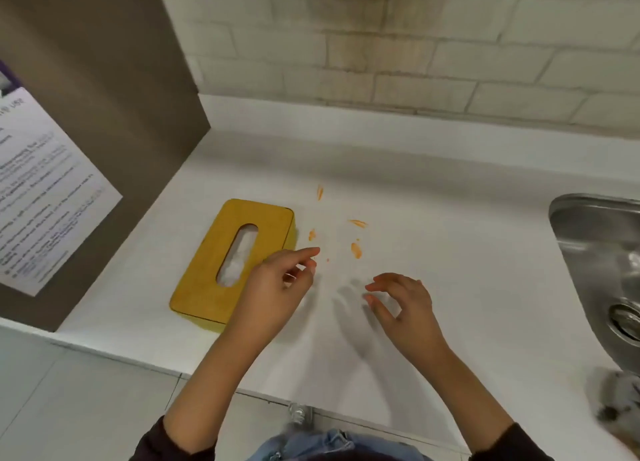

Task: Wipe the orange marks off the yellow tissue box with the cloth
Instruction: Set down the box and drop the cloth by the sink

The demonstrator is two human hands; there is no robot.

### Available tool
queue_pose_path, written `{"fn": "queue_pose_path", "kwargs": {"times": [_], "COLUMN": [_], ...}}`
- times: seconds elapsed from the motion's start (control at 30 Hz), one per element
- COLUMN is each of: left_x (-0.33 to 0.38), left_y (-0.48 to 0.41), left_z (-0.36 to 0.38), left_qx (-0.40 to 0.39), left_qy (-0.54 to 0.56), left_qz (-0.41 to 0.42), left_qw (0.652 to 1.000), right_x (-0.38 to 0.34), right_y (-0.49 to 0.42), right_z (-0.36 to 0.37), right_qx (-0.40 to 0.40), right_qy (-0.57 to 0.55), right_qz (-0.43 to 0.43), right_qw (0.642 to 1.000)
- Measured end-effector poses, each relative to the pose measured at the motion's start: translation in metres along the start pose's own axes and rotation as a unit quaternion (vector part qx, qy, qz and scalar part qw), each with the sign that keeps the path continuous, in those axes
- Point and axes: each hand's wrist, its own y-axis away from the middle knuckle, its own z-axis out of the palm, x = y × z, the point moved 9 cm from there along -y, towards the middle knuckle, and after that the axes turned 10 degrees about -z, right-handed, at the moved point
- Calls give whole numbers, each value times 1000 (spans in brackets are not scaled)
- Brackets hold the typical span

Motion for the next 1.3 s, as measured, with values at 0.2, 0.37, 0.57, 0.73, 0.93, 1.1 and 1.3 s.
{"fn": "queue_pose_path", "kwargs": {"times": [0.2, 0.37, 0.57, 0.73, 0.93, 1.1, 1.3], "left_x": [-47, -98, -135, -138, -129, -107, -94], "left_y": [-3, -6, -6, -23, -71, -120, -165], "left_z": [-92, -122, -99, -97, -87, -77, -69], "left_qx": [79, -3, -202, -194, -207, -220, -216], "left_qy": [-52, -128, -63, -49, -11, -33, -46], "left_qz": [-15, -85, -88, -62, -58, -21, 6], "left_qw": [995, 988, 973, 978, 977, 975, 975], "right_x": [-46, -87, -110, -107, -84, -61, -40], "right_y": [-53, -64, -34, -32, -81, -131, -168], "right_z": [65, 111, 148, 155, 154, 148, 145], "right_qx": [-26, -96, -216, -221, -216, -224, -217], "right_qy": [-125, -201, -211, -175, -175, -177, -169], "right_qz": [32, 51, 34, 24, 40, 51, 72], "right_qw": [991, 973, 953, 959, 960, 957, 959]}}
